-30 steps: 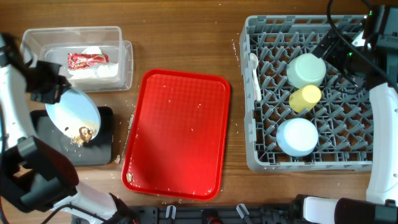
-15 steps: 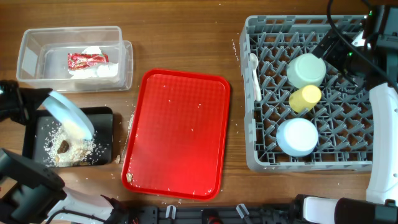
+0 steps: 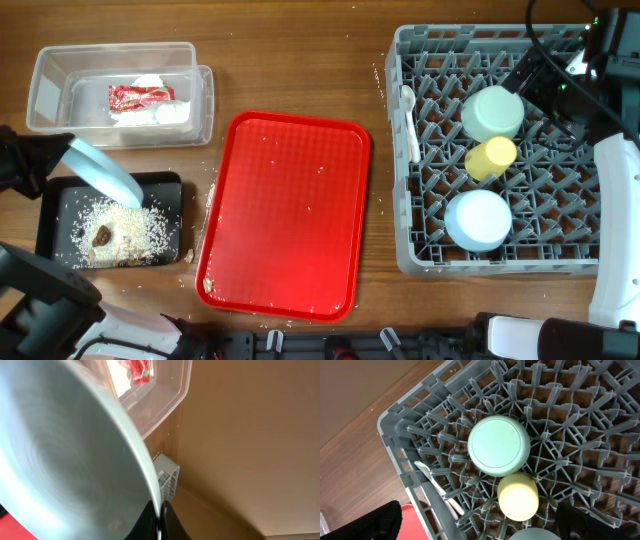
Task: Sort waste into correct bins and load items into the dishwasher rack
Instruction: 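Carry the empty plate back and set it on the red tray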
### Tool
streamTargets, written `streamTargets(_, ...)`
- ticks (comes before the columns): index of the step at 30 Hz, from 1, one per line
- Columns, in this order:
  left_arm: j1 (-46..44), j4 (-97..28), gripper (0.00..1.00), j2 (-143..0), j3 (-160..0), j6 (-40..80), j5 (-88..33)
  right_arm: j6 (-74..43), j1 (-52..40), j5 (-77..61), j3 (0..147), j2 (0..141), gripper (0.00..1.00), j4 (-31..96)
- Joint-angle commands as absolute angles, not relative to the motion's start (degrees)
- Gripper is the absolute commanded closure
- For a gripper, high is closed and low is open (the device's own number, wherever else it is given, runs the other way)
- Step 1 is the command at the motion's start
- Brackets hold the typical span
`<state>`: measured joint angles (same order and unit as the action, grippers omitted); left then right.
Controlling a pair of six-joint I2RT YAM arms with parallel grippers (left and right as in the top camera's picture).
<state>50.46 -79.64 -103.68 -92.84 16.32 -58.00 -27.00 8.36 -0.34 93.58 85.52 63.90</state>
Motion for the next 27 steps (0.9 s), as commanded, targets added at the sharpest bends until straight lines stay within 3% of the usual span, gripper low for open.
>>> streamTargets(1,51.18,-78.48,0.96,-103.96,-93.71,15.75,-57.63,-27.05,8.34,0.60,93.62,85.30,0.00,63.88)
streamTargets(10,51.29,-85.21,0.96,-104.05,-93.71,16.25,-52.86,-27.03,8.34,0.62,93.62,85.30,0.00,63.88)
streamTargets(12,51.13,-81.12,0.96,-103.83,-93.71,15.97,-50.09,-27.05,8.34,0.60,93.62,85.30,0.00,63.88)
streamTargets(16,50.43,-90.19,0.96,-103.26,-93.71,12.27,-51.00,-27.05,8.34,0.60,93.62,85.30,0.00,63.88)
streamTargets(22,42.52,-96.55,0.96,-101.62,-93.71,6.22,-51.55,-27.05,8.34,0.62,93.62,85.30,0.00,63.88)
streamTargets(27,29.08,-96.53,0.96,-100.49,-93.71,6.44,-50.63,-27.05,8.34,0.60,93.62,85.30,0.00,63.88)
